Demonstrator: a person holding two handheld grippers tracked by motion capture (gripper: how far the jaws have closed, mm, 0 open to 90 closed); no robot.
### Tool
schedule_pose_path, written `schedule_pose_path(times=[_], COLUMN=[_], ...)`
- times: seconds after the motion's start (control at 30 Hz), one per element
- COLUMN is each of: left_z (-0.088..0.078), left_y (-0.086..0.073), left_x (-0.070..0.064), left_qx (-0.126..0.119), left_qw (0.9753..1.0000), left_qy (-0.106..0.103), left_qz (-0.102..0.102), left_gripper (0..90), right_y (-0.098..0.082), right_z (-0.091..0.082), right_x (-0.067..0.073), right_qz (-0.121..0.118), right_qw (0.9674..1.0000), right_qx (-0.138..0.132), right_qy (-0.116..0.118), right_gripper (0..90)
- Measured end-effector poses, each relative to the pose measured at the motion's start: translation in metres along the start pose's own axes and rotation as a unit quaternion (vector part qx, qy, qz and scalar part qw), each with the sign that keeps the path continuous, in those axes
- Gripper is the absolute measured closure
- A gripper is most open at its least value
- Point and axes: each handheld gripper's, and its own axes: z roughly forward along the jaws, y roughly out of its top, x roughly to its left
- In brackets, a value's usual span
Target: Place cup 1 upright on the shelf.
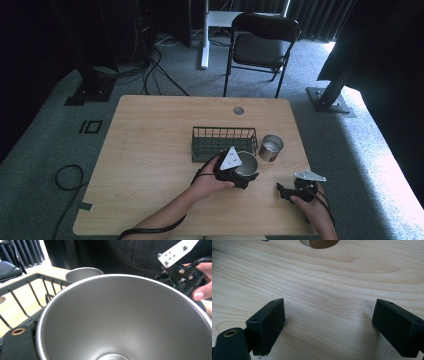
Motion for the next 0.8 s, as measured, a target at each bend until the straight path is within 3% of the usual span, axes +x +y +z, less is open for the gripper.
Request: schedule_pose_path(times=[0.4, 0.6, 0.8], left_z=[-0.015, -0.022, -0.028], left_y=[0.03, 0.045, 0.056], left_x=[0.001, 0.002, 0.004], left_qx=[-0.018, -0.025, -0.037], left_qw=[0.9998, 0.9996, 0.9992], left_qy=[0.001, 0.008, 0.013], left_qz=[-0.007, 0.003, -0.004], left_gripper=[13.0, 13.0, 13.0], right_y=[0.0, 0.0, 0.0], right_z=[0.0, 0.0, 0.0], right_x=[0.0, 0.0, 0.0], right_qz=[0.0, 0.001, 0.001], right_qw=[1.0, 1.0, 1.0], right_qx=[0.0, 0.0, 0.0], right_qy=[0.0, 0.0, 0.0], right_gripper=[10.8, 10.8, 10.8])
